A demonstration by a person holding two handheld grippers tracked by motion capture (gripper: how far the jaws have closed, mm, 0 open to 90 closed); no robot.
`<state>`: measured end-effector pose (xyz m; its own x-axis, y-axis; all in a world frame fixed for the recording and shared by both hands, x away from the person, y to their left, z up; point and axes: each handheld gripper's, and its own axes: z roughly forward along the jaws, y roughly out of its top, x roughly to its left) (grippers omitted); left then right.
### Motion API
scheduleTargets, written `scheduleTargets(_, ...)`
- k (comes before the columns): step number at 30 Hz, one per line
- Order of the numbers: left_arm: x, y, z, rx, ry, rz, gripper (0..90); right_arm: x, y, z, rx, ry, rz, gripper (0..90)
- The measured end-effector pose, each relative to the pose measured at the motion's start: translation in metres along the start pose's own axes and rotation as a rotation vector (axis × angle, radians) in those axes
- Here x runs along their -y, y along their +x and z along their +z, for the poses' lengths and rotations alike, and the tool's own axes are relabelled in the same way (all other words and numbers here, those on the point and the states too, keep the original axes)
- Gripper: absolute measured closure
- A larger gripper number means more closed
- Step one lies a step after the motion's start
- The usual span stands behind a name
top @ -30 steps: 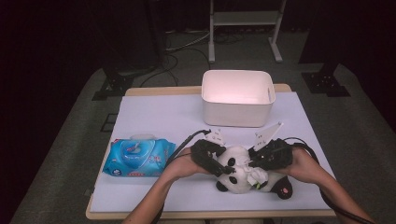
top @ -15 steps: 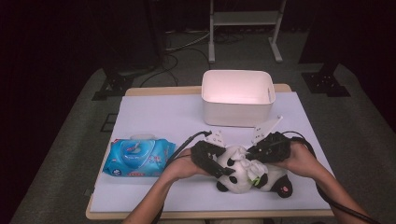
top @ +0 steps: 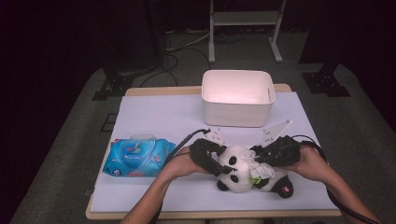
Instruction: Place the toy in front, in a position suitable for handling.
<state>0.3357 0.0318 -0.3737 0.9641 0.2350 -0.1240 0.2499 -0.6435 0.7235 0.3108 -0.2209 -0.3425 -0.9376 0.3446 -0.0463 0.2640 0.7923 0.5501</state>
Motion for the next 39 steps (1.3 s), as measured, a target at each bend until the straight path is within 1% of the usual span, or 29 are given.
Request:
scheduleTargets(3, -0.001, 0.002, -0.004, -0.008, -0.009, -0.013, 18.4, 0.002, 0.003, 0.0, -0.014, -0.002, 0.006, 85.1)
scheduleTargets(5, -0.001, 0.004, -0.006, -0.016, -0.009, -0.02, 16.7, 0.004, 0.005, 0.002, -0.027, -0.002, -0.005, 85.1)
scheduleTargets(6, -0.001, 0.005, -0.006, -0.016, -0.009, -0.026, 15.9, 0.004, 0.006, 0.002, -0.034, 0.0, -0.007, 85.1)
scheduleTargets(8, 0.0, 0.008, -0.006, -0.011, 0.0, -0.039, 13.8, 0.004, 0.009, 0.003, -0.031, 0.002, -0.013, 85.1)
scheduleTargets(11, 0.001, 0.011, -0.001, 0.002, 0.018, -0.057, 11.0, 0.005, 0.011, 0.002, -0.041, -0.002, -0.015, 85.1)
scheduleTargets(14, 0.003, 0.013, 0.006, 0.032, 0.033, -0.079, 9.4, 0.008, 0.012, 0.002, -0.048, -0.013, -0.009, 85.1)
scheduleTargets(16, 0.005, 0.015, 0.01, 0.059, 0.031, -0.098, 8.4, 0.01, 0.012, 0.002, -0.056, -0.014, -0.009, 85.1)
scheduleTargets(19, 0.007, 0.018, 0.014, 0.129, 0.021, -0.142, 8.4, 0.011, 0.013, 0.002, -0.064, -0.019, -0.014, 85.2)
scheduleTargets(20, 0.008, 0.018, 0.016, 0.145, 0.018, -0.145, 8.6, 0.012, 0.014, 0.002, -0.064, -0.022, -0.012, 85.1)
scheduleTargets(21, 0.008, 0.018, 0.017, 0.159, 0.018, -0.141, 9.9, 0.012, 0.014, 0.002, -0.063, -0.027, -0.011, 85.2)
scheduleTargets(22, 0.007, 0.017, 0.018, 0.161, 0.018, -0.137, 10.5, 0.012, 0.014, 0.002, -0.064, -0.03, -0.011, 85.1)
scheduleTargets(26, 0.006, 0.016, 0.016, 0.155, 0.013, -0.102, 20.7, 0.012, 0.013, 0.002, -0.064, -0.038, -0.004, 85.2)
scheduleTargets(29, 0.006, 0.018, 0.012, 0.15, -0.005, -0.089, 27.5, 0.01, 0.012, 0.001, -0.059, -0.045, -0.004, 85.2)
scheduleTargets(30, 0.006, 0.018, 0.011, 0.146, -0.008, -0.085, 28.5, 0.009, 0.011, 0.001, -0.057, -0.05, -0.002, 85.2)
scheduleTargets(32, 0.004, 0.019, 0.006, 0.128, -0.013, -0.068, 30.2, 0.006, 0.01, 0.001, -0.061, -0.06, 0.003, 85.2)
scheduleTargets(33, 0.003, 0.019, 0.003, 0.12, -0.013, -0.061, 30.5, 0.005, 0.009, 0.002, -0.056, -0.064, -0.005, 85.3)
scheduleTargets(34, 0.002, 0.02, -0.001, 0.111, -0.019, -0.047, 30.7, 0.003, 0.009, 0.001, -0.054, -0.068, -0.004, 85.2)
scheduleTargets(36, -0.001, 0.022, -0.011, 0.085, -0.038, -0.033, 31.8, -0.001, 0.007, 0.001, -0.047, -0.08, -0.004, 85.3)
scheduleTargets(37, -0.002, 0.022, -0.016, 0.075, -0.038, -0.021, 33.0, -0.004, 0.006, 0.0, -0.043, -0.089, -0.001, 85.2)
scheduleTargets(38, -0.003, 0.022, -0.021, 0.055, -0.043, -0.005, 34.1, -0.005, 0.005, 0.0, -0.042, -0.093, -0.004, 85.2)
scheduleTargets(39, -0.003, 0.022, -0.024, 0.048, -0.037, 0.002, 34.6, -0.009, 0.004, 0.001, -0.037, -0.094, -0.005, 85.2)
